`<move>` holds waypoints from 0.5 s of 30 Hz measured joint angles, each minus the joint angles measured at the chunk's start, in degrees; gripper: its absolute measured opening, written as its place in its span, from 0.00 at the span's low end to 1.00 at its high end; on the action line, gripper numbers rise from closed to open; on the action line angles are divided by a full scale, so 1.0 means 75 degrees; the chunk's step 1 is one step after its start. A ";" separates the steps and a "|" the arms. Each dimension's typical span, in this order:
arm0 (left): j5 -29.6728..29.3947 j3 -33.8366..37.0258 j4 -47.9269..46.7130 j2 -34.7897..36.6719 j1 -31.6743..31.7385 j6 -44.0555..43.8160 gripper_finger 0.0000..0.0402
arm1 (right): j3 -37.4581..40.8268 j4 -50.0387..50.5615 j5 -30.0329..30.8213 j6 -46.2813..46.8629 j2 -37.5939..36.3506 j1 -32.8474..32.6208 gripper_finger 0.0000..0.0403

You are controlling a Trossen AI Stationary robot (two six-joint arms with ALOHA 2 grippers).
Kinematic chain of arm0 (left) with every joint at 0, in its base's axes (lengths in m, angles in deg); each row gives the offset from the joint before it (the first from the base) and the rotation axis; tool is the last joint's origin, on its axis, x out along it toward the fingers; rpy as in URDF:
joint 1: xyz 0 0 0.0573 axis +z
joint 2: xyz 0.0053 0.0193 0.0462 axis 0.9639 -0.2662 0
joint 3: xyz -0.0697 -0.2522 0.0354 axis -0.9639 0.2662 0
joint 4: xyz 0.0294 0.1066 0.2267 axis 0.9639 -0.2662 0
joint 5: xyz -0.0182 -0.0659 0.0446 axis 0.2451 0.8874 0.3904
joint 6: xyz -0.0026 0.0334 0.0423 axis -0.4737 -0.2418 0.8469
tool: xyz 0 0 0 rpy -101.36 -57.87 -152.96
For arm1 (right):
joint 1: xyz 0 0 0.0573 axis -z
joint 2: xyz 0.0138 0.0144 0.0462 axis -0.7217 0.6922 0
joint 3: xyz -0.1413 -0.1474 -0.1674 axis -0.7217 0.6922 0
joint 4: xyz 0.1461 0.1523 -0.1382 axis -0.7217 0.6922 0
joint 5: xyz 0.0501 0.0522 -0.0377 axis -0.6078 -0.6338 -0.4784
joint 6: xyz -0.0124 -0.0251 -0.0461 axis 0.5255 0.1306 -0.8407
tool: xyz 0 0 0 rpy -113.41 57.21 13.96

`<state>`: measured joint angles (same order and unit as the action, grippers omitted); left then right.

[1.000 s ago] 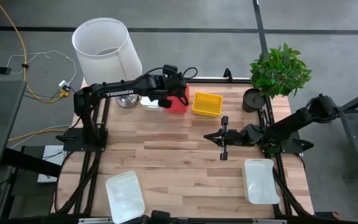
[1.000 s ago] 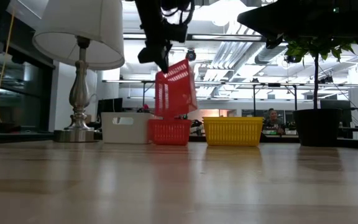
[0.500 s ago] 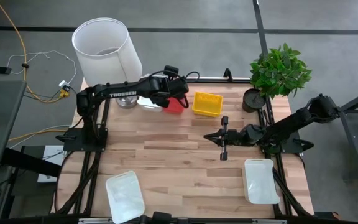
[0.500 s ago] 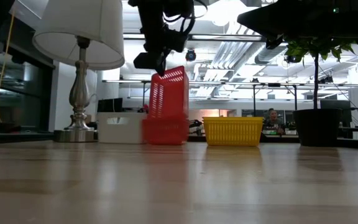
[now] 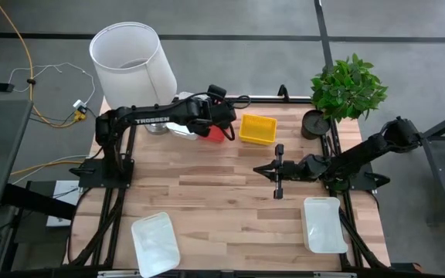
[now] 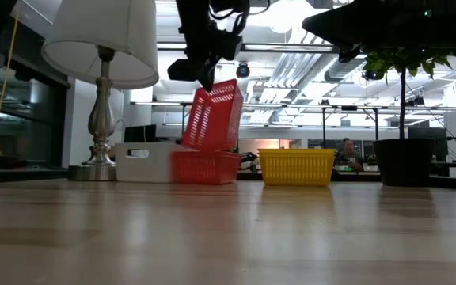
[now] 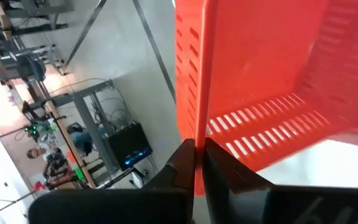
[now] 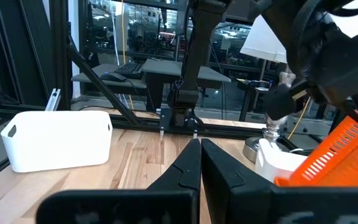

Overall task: Stack baskets by color
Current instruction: Stack the bottom orange bin on the orange bin

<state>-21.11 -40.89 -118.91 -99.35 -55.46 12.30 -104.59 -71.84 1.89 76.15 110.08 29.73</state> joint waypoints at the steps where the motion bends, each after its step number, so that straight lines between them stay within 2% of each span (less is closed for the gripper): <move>1: -0.0007 -0.0053 -0.0073 0.0000 -0.0015 0.0003 0.00 | 0.0000 0.0000 0.0000 -0.0001 0.0002 0.0000 0.00; 10: 0.0078 -0.0260 -0.0643 0.0000 -0.0108 -0.0163 0.00 | 0.0000 0.0035 0.0000 0.0013 0.0001 0.0000 0.00; 15: 0.0412 -0.0188 -0.0827 0.0000 -0.0100 -0.0401 0.00 | 0.0000 0.0035 0.0002 0.0039 0.0000 0.0000 0.00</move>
<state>-18.02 -42.30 -125.11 -99.35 -56.21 9.29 -104.59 -71.58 1.90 76.44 110.08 29.73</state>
